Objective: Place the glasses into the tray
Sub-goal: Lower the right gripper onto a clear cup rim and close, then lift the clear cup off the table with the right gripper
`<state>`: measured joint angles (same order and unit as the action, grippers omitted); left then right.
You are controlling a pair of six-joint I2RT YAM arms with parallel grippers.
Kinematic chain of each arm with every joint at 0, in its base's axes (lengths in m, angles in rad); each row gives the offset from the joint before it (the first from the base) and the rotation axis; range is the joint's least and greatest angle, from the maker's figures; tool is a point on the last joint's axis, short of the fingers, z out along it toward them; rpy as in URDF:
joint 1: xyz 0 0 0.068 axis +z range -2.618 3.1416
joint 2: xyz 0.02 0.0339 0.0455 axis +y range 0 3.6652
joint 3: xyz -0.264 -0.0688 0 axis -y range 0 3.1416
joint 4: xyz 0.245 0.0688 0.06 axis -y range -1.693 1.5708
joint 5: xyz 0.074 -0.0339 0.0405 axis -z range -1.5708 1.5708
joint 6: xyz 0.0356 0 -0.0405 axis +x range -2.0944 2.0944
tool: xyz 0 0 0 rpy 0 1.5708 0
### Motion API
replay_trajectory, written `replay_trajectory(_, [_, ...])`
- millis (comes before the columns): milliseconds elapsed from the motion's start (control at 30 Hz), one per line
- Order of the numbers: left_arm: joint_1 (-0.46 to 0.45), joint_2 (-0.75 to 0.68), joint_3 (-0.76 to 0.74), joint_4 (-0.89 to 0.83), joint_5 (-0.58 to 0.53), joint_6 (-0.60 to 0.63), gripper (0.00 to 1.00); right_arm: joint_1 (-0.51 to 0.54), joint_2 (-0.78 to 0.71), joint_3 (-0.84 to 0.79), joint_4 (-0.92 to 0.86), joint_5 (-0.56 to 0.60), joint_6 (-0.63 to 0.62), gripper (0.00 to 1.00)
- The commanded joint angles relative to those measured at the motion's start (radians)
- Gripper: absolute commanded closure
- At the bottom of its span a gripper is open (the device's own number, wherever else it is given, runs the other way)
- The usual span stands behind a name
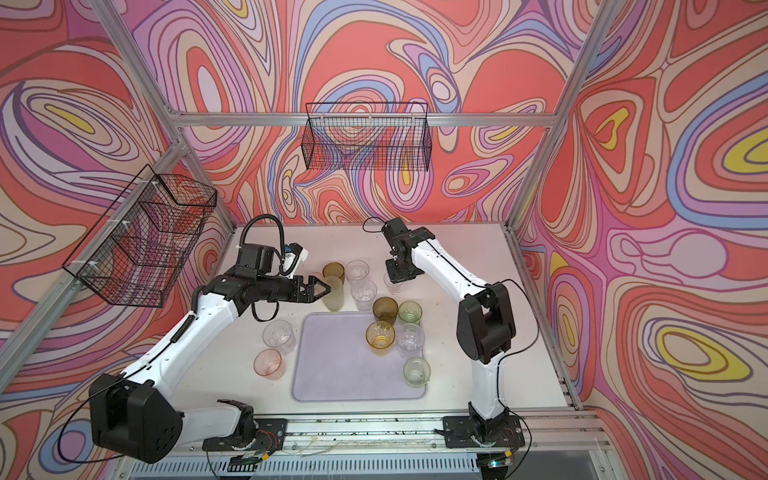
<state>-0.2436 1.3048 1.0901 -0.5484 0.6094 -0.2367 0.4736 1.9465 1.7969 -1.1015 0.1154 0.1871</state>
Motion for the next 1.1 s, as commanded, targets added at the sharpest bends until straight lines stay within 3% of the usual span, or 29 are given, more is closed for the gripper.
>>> replay_trajectory(0, [-0.001, -0.014, -0.006, 0.014, 0.009, 0.005, 0.04, -0.006, -0.056, 0.03, -0.057, 0.026, -0.005, 1.0])
replay_trajectory(567, [-0.001, -0.012, -0.003, 0.012, 0.006, 0.008, 0.04, -0.005, -0.221, 0.045, -0.22, -0.025, 0.003, 1.0])
replay_trajectory(1067, [-0.001, -0.006, -0.001, 0.013, 0.01, 0.006, 0.04, 0.019, -0.395, -0.081, -0.264, -0.105, 0.006, 1.0])
